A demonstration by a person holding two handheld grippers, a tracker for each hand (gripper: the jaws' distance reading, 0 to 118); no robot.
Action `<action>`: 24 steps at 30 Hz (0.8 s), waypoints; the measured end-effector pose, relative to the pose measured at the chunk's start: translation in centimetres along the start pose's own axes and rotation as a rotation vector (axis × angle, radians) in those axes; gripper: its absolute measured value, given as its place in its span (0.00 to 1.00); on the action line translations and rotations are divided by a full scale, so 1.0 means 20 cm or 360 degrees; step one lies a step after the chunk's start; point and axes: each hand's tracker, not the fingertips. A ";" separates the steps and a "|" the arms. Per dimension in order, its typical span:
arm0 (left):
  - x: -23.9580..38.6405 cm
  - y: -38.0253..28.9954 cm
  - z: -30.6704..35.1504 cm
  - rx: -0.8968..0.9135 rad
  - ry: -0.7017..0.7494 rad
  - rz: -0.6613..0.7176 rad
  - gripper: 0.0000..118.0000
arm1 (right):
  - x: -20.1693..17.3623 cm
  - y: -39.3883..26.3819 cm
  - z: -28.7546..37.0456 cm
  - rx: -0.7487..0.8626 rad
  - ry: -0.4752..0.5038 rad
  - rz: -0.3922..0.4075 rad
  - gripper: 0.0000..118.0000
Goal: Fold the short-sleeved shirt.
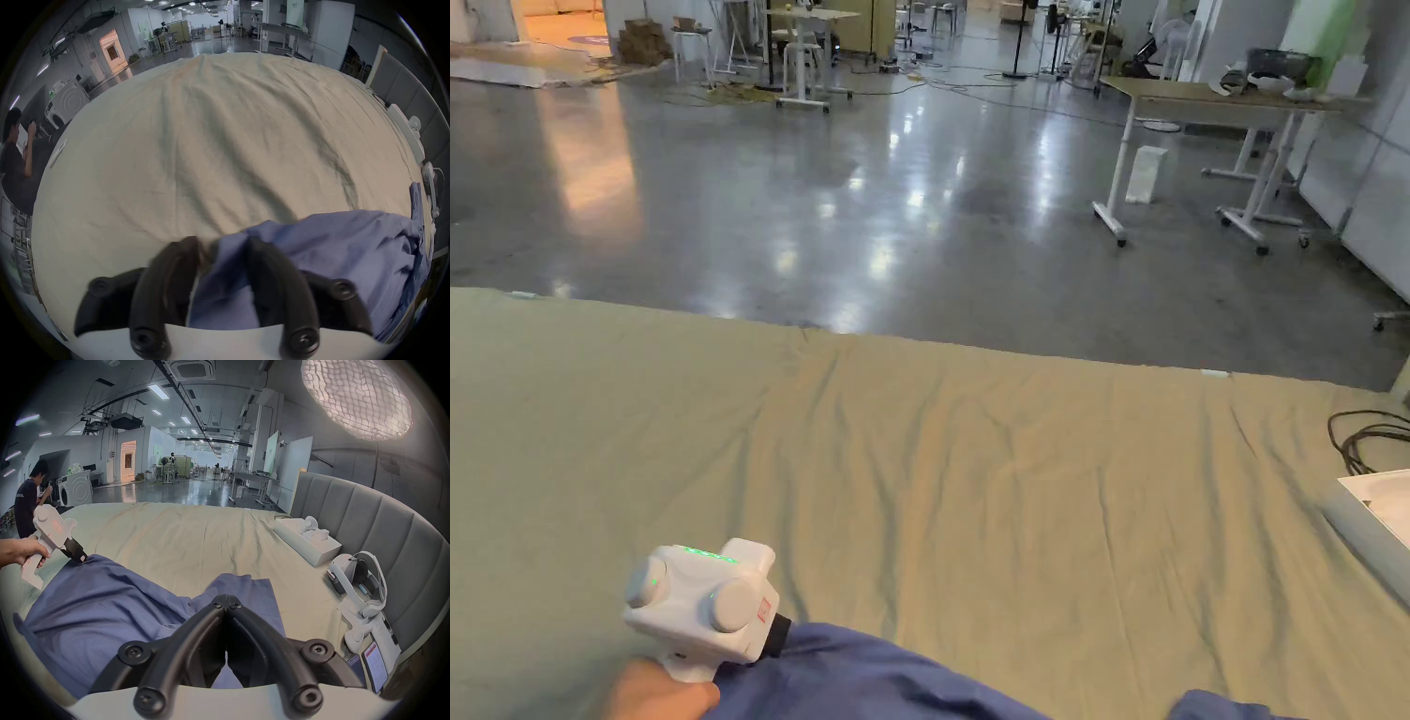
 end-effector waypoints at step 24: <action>-0.09 -0.06 0.43 0.0293 -0.0039 0.0016 0.03 | 0.59 0.03 -0.77 -0.1072 0.0071 -0.0189 0.42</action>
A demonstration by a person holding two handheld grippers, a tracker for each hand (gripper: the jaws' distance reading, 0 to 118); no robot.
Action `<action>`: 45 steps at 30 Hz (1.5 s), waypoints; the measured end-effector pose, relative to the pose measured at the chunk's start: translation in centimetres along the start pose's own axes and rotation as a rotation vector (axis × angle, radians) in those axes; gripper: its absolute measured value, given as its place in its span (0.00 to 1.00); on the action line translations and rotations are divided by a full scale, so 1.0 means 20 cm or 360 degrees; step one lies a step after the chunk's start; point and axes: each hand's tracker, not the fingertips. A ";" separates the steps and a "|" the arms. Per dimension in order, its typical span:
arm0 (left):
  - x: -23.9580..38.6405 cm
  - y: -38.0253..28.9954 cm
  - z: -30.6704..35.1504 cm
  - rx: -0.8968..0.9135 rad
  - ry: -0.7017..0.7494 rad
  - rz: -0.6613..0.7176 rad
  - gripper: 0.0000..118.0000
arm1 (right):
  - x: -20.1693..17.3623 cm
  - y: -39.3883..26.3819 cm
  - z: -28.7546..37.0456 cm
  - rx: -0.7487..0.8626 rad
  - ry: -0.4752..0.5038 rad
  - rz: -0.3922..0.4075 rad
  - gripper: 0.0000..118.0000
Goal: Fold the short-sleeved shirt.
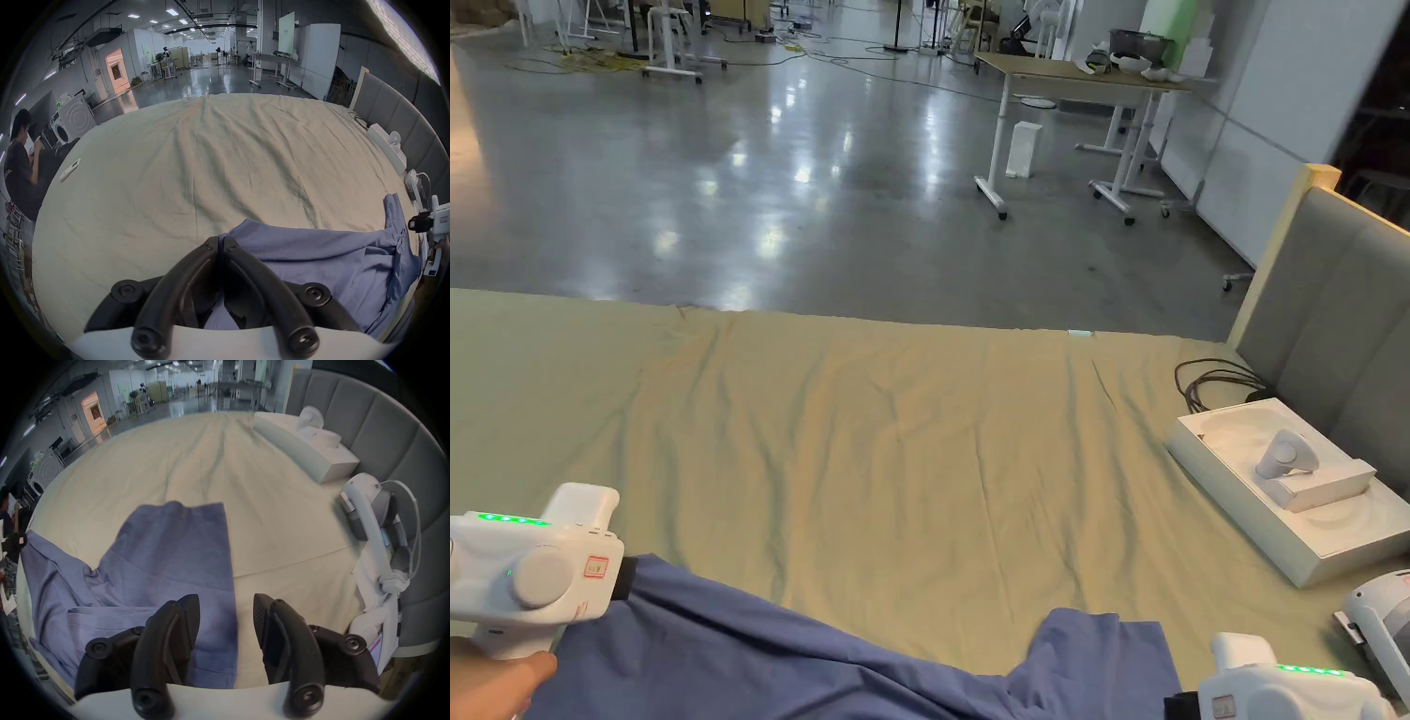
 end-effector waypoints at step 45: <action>-0.16 0.30 1.29 0.0682 0.0063 0.0141 0.03 | -0.19 0.35 1.44 0.1320 0.0086 0.0081 0.00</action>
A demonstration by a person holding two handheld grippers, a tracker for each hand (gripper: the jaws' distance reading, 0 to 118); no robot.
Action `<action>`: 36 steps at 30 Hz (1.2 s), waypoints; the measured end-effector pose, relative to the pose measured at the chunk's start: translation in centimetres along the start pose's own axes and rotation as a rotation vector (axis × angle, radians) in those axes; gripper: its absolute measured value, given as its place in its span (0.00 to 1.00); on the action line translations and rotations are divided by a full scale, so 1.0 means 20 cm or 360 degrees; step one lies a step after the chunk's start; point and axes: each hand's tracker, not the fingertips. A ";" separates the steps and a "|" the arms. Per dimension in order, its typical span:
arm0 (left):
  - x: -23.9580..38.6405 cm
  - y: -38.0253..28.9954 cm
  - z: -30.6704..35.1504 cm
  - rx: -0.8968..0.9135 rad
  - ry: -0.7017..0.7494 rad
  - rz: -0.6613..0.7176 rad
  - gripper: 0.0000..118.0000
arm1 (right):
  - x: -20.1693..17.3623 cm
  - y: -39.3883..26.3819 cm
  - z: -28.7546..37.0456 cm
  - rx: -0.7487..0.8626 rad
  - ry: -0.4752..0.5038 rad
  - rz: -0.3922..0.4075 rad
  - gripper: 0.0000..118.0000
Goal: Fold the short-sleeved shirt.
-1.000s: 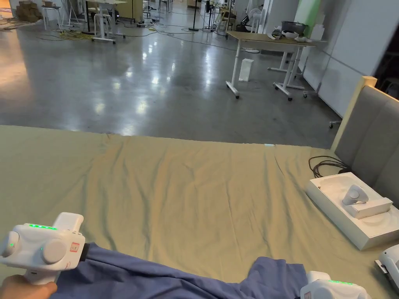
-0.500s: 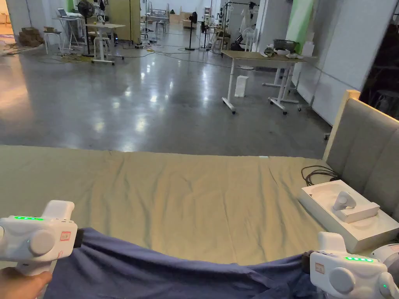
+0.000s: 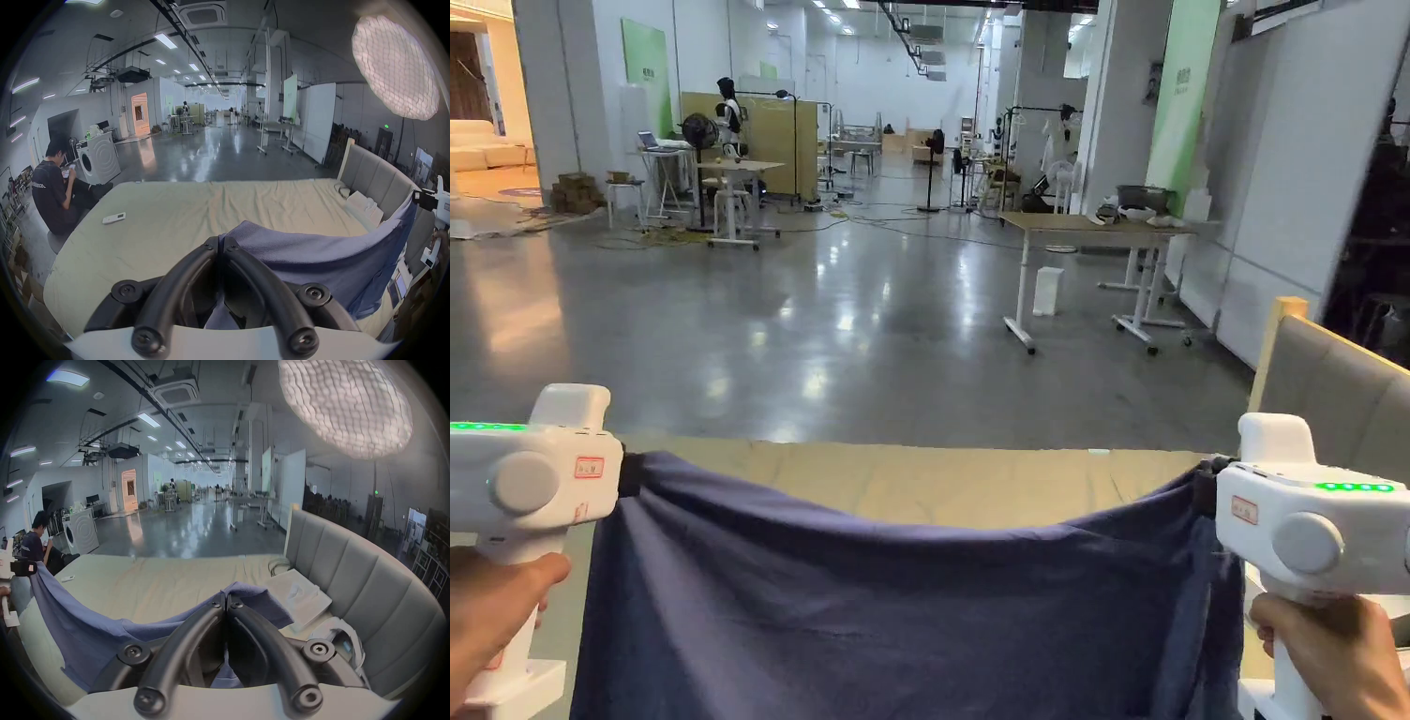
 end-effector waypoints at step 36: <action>-0.09 1.20 -0.02 0.0410 0.0210 0.0046 0.03 | -0.33 1.33 -0.30 0.0503 -0.0150 0.0117 0.00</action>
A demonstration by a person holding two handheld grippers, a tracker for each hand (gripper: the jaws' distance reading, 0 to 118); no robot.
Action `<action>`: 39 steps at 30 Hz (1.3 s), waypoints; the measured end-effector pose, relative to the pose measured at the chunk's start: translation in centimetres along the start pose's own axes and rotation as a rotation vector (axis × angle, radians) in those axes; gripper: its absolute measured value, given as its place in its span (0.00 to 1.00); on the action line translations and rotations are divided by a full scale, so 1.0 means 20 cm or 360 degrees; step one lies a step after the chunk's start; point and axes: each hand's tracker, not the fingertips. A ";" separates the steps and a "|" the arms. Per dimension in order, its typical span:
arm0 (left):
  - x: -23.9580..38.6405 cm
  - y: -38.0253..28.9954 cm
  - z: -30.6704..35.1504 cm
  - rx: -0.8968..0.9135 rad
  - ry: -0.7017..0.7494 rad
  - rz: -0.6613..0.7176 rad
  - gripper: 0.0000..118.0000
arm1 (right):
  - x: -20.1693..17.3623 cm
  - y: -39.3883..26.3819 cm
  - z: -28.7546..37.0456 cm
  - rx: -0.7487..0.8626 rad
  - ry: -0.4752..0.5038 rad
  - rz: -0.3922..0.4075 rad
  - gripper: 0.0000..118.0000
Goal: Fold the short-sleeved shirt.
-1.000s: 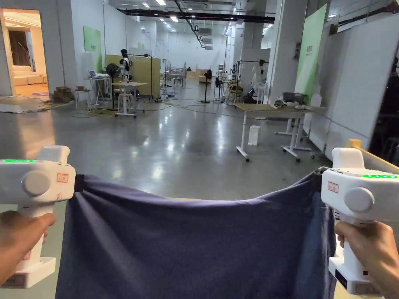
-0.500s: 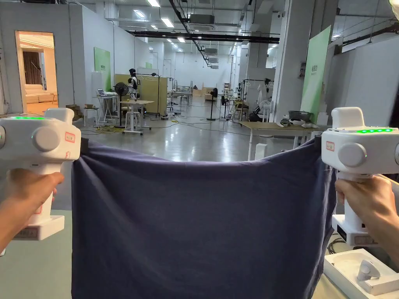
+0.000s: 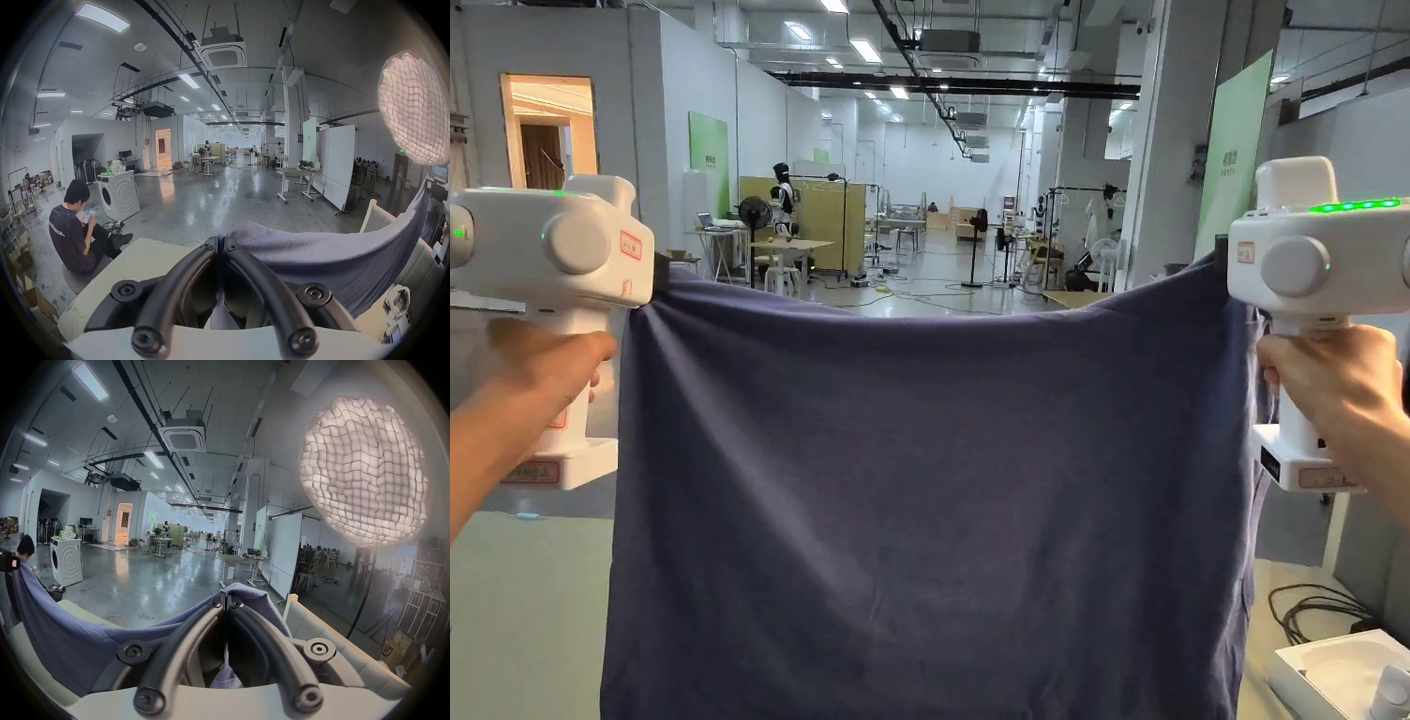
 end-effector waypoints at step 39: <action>-0.26 -1.79 1.10 -0.0326 -0.0071 0.0075 0.03 | 0.12 -1.36 1.51 -0.0282 0.0127 0.0014 0.00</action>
